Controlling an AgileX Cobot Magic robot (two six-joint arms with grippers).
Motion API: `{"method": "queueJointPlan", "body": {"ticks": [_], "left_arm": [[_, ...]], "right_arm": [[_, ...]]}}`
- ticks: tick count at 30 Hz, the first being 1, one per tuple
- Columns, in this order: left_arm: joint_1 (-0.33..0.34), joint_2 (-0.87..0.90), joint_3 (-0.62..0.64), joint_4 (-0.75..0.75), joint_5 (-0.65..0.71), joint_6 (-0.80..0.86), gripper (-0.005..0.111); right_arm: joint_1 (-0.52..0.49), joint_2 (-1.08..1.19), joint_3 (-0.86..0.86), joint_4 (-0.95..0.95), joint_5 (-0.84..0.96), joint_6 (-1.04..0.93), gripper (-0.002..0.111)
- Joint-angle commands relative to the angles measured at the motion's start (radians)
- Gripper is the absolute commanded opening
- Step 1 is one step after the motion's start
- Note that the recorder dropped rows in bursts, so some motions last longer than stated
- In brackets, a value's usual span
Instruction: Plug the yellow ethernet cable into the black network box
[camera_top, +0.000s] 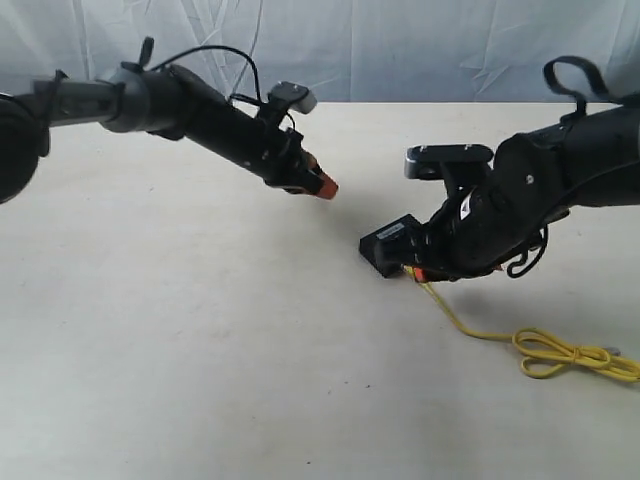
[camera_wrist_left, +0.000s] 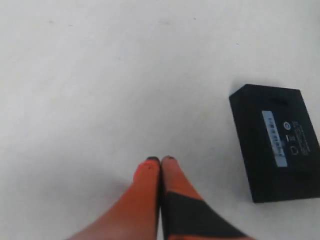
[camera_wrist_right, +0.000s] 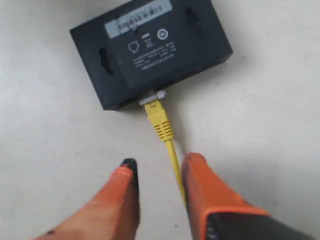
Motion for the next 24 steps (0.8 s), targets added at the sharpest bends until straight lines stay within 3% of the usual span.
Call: {"method": "queueJointPlan", "body": {"ticks": [1, 5, 7, 9, 13, 18, 24], "left_arm": [[0.035, -0.122, 0.004, 0.270, 0.011, -0.307, 0.000], [0.037, -0.249, 0.082, 0.499, 0.014, -0.544, 0.000], [0.037, -0.323, 0.164, 0.546, 0.003, -0.627, 0.000], [0.037, -0.425, 0.268, 0.532, -0.022, -0.677, 0.000], [0.004, -0.675, 0.543, 0.554, -0.199, -0.752, 0.000], [-0.052, -1.005, 0.859, 0.595, -0.385, -0.833, 0.000], [-0.063, -1.297, 1.124, 0.592, -0.531, -0.833, 0.000]], "right_arm": [[-0.015, -0.120, -0.006, 0.000, 0.085, 0.053, 0.000], [-0.075, -0.201, -0.004, -0.009, 0.144, 0.045, 0.000], [-0.128, -0.235, -0.004, -0.030, 0.195, -0.008, 0.000], [-0.192, -0.271, -0.004, -0.032, 0.259, -0.061, 0.000], [-0.291, -0.401, 0.014, -0.030, 0.350, -0.076, 0.000], [-0.306, -0.674, 0.099, -0.049, 0.336, -0.076, 0.000], [-0.306, -1.050, 0.264, -0.055, 0.252, -0.076, 0.000]]}}
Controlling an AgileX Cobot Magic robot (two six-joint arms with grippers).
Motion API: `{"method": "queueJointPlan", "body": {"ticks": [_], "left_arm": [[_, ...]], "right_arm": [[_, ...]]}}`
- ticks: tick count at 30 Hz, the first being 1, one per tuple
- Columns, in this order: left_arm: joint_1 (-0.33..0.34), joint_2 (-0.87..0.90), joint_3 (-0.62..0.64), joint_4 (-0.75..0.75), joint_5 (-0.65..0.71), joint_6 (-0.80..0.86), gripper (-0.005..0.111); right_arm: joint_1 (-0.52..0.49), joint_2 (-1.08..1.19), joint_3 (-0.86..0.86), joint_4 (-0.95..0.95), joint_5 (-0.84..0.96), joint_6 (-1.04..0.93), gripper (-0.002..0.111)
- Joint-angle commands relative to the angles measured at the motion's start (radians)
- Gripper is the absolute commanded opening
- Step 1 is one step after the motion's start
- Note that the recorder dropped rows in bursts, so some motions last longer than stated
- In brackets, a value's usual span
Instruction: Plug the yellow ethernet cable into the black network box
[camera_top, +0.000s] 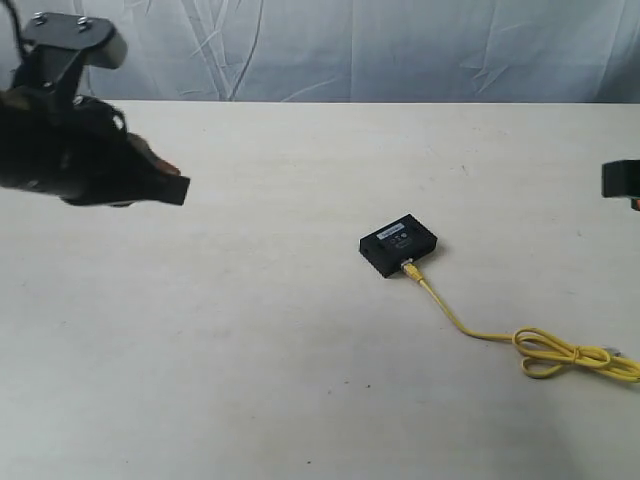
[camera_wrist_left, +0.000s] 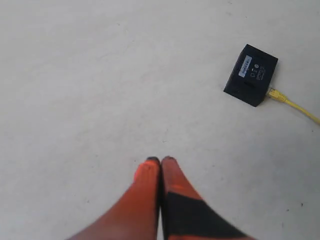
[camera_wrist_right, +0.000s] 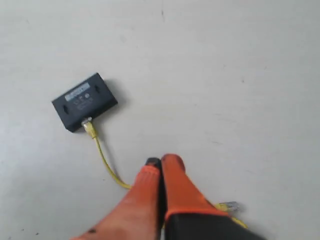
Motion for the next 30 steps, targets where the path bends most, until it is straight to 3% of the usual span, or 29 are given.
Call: {"method": "queueJointPlan", "body": {"ticks": [1, 4, 11, 26, 30], "left_arm": [[-0.010, -0.195, 0.175, 0.008, -0.158, -0.012, 0.000], [-0.010, -0.298, 0.267, 0.008, -0.232, -0.010, 0.000], [-0.010, -0.410, 0.326, 0.008, -0.185, -0.010, 0.000], [-0.010, -0.423, 0.326, 0.008, -0.189, -0.010, 0.000], [-0.010, -0.423, 0.326, 0.008, -0.189, -0.010, 0.000]], "right_arm": [[-0.007, -0.278, 0.124, -0.013, -0.058, -0.008, 0.000], [-0.007, -0.463, 0.191, -0.034, -0.023, -0.008, 0.000], [-0.007, -0.745, 0.207, -0.023, 0.174, -0.008, 0.000], [-0.009, -0.918, 0.217, -0.003, 0.157, -0.004, 0.000], [-0.009, -0.928, 0.307, -0.038, -0.042, -0.004, 0.000]]}}
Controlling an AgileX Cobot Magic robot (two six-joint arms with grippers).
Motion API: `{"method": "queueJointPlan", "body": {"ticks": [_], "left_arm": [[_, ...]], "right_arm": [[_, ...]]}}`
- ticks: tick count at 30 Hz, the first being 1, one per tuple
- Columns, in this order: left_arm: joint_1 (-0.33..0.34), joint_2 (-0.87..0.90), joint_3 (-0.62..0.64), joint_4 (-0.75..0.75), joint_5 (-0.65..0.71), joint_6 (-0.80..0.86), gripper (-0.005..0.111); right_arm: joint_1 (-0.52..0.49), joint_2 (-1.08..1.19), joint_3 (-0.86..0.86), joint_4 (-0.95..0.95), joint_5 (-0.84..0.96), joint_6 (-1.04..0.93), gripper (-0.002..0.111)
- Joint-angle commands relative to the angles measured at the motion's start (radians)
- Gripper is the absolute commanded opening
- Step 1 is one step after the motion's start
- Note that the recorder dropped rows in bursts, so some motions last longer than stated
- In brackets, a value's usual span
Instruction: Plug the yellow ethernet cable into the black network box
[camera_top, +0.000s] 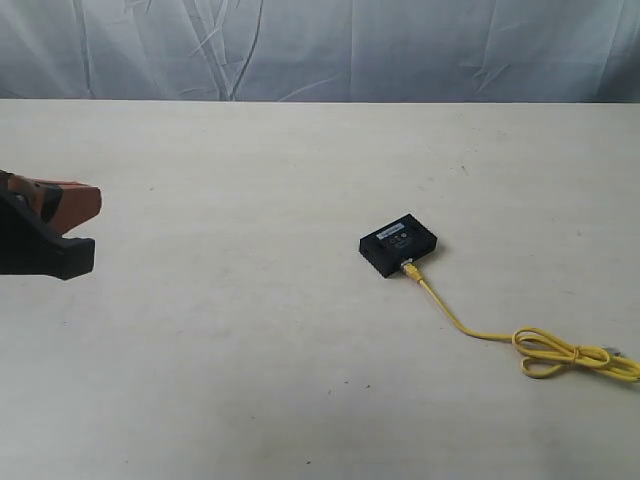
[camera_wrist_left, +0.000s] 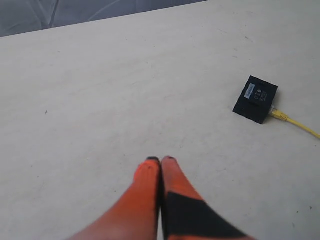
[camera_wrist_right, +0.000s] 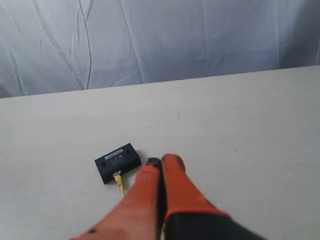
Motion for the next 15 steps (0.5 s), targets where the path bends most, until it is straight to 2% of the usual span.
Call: {"method": "queueJointPlan", "body": {"ticks": [1, 6, 15], "left_arm": [[-0.010, -0.005, 0.007, 0.001, -0.009, -0.005, 0.000], [-0.010, -0.005, 0.007, 0.003, -0.009, -0.005, 0.000], [-0.010, -0.005, 0.007, 0.003, -0.009, -0.005, 0.000]], "right_arm": [[-0.007, -0.010, 0.106, -0.033, -0.229, -0.006, 0.000], [-0.007, -0.010, 0.267, -0.035, -0.285, -0.027, 0.000], [-0.007, -0.010, 0.292, 0.000, -0.316, -0.093, 0.000]]}}
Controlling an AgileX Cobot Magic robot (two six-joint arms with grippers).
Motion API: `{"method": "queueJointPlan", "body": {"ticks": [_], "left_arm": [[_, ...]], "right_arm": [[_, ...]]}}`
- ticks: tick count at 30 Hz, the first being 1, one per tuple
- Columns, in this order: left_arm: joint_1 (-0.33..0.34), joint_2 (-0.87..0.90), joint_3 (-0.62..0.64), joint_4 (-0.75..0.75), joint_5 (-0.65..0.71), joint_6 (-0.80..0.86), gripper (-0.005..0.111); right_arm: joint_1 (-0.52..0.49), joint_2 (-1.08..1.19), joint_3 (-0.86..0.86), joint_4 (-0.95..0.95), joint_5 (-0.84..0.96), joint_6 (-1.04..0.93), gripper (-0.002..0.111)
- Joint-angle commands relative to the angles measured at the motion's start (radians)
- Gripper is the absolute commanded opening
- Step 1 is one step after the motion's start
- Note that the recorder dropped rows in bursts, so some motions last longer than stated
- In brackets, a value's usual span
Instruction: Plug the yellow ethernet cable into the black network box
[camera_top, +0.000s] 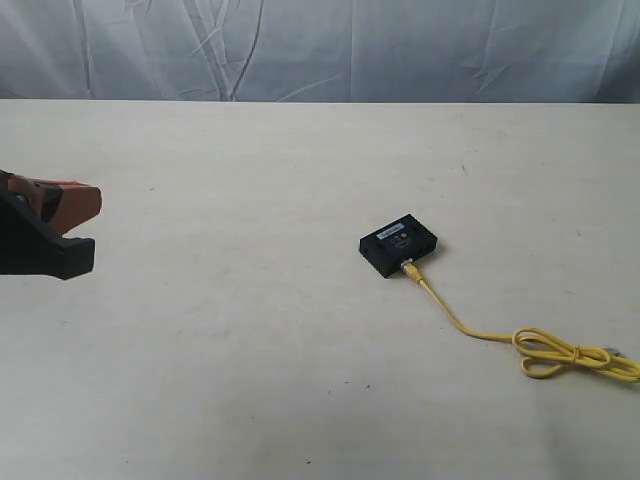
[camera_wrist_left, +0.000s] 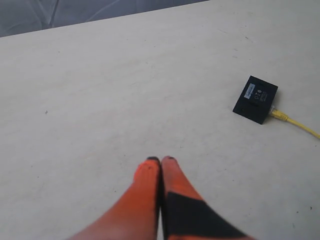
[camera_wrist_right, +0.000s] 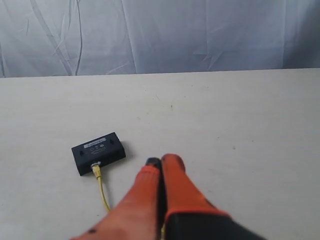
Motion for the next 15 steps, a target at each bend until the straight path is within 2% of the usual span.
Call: {"method": "queueJointPlan", "body": {"ticks": [1, 7, 15], "left_arm": [[-0.010, -0.005, 0.007, 0.001, -0.009, -0.005, 0.000], [-0.010, -0.005, 0.007, 0.001, -0.009, -0.005, 0.000], [-0.010, -0.005, 0.007, 0.001, -0.007, -0.005, 0.000]], "right_arm": [[-0.007, -0.006, 0.005, 0.000, -0.025, -0.014, 0.000], [-0.012, -0.006, 0.005, 0.000, -0.025, -0.014, 0.000], [-0.144, -0.006, 0.005, 0.000, -0.029, -0.012, 0.000]]}}
